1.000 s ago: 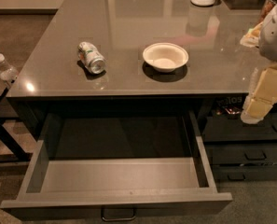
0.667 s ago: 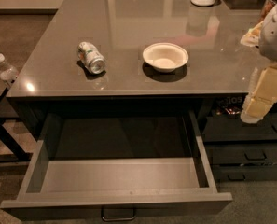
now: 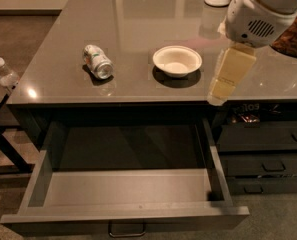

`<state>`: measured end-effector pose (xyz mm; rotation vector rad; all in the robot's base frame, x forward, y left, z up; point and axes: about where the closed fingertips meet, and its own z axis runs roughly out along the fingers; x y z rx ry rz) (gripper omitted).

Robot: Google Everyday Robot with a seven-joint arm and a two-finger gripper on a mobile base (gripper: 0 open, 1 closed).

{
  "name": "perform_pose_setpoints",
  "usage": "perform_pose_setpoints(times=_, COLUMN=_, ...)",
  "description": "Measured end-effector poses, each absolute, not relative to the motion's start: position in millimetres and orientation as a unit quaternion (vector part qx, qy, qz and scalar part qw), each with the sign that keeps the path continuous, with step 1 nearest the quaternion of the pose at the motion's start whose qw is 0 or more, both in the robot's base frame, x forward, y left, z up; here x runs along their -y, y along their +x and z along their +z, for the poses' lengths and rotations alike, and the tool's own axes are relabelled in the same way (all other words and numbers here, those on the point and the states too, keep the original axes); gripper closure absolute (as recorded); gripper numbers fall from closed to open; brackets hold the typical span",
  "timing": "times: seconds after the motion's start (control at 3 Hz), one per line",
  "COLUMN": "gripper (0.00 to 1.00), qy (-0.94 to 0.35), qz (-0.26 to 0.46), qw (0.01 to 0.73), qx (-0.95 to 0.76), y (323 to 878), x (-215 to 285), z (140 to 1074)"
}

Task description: Place 7up can into top drawer

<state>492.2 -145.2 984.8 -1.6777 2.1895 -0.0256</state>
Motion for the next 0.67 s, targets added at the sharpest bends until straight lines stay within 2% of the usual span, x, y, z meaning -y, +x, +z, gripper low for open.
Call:
perform_pose_setpoints(times=0.33, gripper=0.0, qy=-0.597, qz=-0.009, qw=0.19, qx=-0.779, y=492, x=145, z=985)
perform_pose_setpoints(times=0.67, gripper=0.0, qy=-0.583, qz=0.007, qw=0.206, qx=-0.786, y=512, x=123, z=970)
